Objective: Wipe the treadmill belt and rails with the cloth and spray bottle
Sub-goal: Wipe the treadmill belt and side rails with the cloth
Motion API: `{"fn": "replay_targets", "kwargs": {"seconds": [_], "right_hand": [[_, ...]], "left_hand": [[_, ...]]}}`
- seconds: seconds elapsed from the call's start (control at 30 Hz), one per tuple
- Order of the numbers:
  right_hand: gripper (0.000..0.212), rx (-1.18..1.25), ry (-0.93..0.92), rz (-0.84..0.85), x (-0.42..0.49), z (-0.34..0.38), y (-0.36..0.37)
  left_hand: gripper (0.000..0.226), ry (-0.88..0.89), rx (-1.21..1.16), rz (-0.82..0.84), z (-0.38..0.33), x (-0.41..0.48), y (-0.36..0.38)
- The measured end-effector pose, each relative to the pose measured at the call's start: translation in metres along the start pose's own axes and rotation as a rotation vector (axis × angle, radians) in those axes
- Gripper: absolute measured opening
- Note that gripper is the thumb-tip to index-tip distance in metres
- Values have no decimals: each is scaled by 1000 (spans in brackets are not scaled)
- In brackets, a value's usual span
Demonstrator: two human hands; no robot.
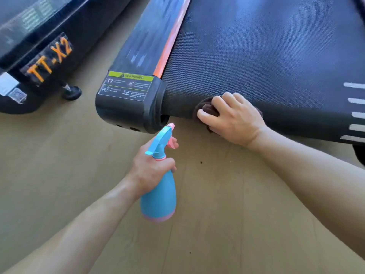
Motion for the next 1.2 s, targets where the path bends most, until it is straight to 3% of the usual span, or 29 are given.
{"fn": "replay_targets", "kwargs": {"seconds": [0.23,0.5,0.63,0.77,1.03,1.2], "right_hand": [[25,-85,-19,97,-84,-43,-10],[20,-22,-31,13,32,17,-1],[18,-11,43,6,-9,-3,-2],[27,-66,-39,94,-56,-28,-8],[26,-9,-51,24,40,25,7],[32,-28,-11,23,-18,1,3]], "left_hand": [[48,8,-24,-7,9,-9,-13],[46,-15,-107,-40,4,-2,-14],[45,5,-110,-17,2,0,-11],[45,7,-126,-5,7,-1,-17],[49,-2,-100,-9,6,17,-13],[56,36,-67,11,7,15,-14]]}}
Point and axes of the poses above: each hand's wrist, its own x-axis towards the middle knuckle, its own y-axis out of the palm, z = x × y, the point moved 4 cm from there along x, towards the middle knuckle, and after that the axes turned 15 degrees about z, right-handed, at the moved point
